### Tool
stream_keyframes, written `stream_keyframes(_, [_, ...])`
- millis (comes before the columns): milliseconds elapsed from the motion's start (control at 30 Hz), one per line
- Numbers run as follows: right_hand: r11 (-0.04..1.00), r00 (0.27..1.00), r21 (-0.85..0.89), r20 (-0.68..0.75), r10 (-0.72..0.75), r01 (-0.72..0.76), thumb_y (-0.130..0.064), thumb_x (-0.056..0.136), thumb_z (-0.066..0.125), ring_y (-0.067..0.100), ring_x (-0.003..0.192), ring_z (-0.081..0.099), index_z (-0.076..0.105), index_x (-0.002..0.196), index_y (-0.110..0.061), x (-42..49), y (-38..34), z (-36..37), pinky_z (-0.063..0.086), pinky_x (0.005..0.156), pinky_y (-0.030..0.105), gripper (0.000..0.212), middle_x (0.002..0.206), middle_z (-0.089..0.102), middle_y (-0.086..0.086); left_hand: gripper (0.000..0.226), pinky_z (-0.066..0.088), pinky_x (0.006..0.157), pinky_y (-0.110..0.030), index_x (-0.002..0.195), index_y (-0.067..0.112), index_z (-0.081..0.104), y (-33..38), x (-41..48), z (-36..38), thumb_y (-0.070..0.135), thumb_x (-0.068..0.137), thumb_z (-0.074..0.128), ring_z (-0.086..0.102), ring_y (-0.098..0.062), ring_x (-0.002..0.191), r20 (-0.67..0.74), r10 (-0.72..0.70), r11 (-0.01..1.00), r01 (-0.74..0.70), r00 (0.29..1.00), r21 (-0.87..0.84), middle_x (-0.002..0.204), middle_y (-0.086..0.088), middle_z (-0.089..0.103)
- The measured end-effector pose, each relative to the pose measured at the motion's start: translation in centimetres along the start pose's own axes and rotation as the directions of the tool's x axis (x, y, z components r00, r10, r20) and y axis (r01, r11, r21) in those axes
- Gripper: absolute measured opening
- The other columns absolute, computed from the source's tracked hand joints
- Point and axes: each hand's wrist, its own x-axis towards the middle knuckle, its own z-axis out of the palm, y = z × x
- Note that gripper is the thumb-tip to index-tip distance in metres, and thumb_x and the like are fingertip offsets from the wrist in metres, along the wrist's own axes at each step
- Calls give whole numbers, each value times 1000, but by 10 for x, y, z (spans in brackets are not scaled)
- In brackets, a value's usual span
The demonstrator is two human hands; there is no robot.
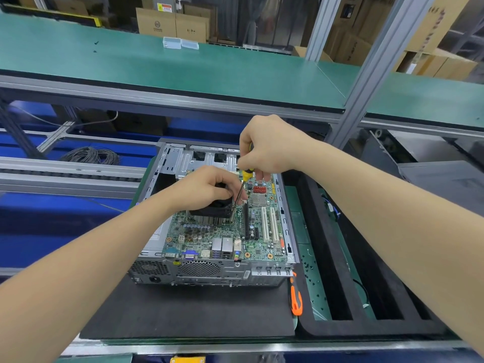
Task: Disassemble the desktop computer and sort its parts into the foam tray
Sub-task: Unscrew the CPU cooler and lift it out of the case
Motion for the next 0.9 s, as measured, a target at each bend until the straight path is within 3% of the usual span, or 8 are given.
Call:
stream_keyframes(233, [996,997,-69,54,-51,55,-16,85,69,7,53,72,73,83,-12,2,-2,-2,53,51,17,6,56,72,-1,53,50,85,-18,84,42,75,1,0,0,-6,92,55,69,-19,99,12,35,998,-35,999,-45,105,1,77])
stream_keyframes(367, [992,993,-60,64,-104,108,-16,85,71,6,55,72,72,85,-14,2,-2,-4,59,62,24,2,59,73,-4,52,49,85,-17,79,41,73,0,0,0,-6,91,55,69,-19,99,14,35,997,-34,999,-65,105,5,77])
stream_keyframes(467, [960,968,-149,113,-222,238,-24,85,77,3,66,67,72,87,-24,1,-4,-8,52,61,25,6,76,73,-9,47,47,85,-17,78,36,72,0,-1,0,-6,92,56,69,-19,99,31,28,993,-24,999,-119,105,2,78])
stream_keyframes(567, [933,959,-225,110,-261,280,-26,86,75,0,72,56,70,87,-27,0,-11,-5,44,58,26,5,82,64,-15,22,47,93,-21,97,14,77,-1,-2,-5,2,96,59,69,-19,110,68,50,982,-37,996,-183,111,-1,78])
stream_keyframes(633, [929,967,-270,108,-232,253,-27,87,70,5,71,60,67,86,-25,0,-17,0,41,53,28,4,79,63,-12,17,46,96,-21,110,7,76,1,-1,-9,6,99,63,68,-18,114,72,92,981,-78,993,-180,113,-1,77])
stream_keyframes(767, [913,998,-403,13,-58,58,-53,100,53,18,40,61,50,74,-17,6,-23,1,41,41,24,45,62,58,2,21,49,89,-19,118,7,71,6,3,-6,7,99,64,73,-16,107,15,59,985,-56,998,-161,105,0,79])
stream_keyframes(833, [910,995,-414,93,23,18,-44,102,54,19,37,62,55,70,-13,10,-25,-1,48,42,24,45,45,62,0,20,47,88,-17,117,9,72,7,5,-5,8,99,65,72,-12,104,23,49,996,-47,999,-80,102,6,80])
stream_keyframes(900, [919,981,-389,191,14,62,-36,99,57,19,42,67,61,62,-11,13,-25,-1,56,51,28,45,44,64,0,17,47,80,-19,112,9,76,5,6,-6,10,98,66,73,-13,91,29,32,999,-32,999,-24,96,14,79])
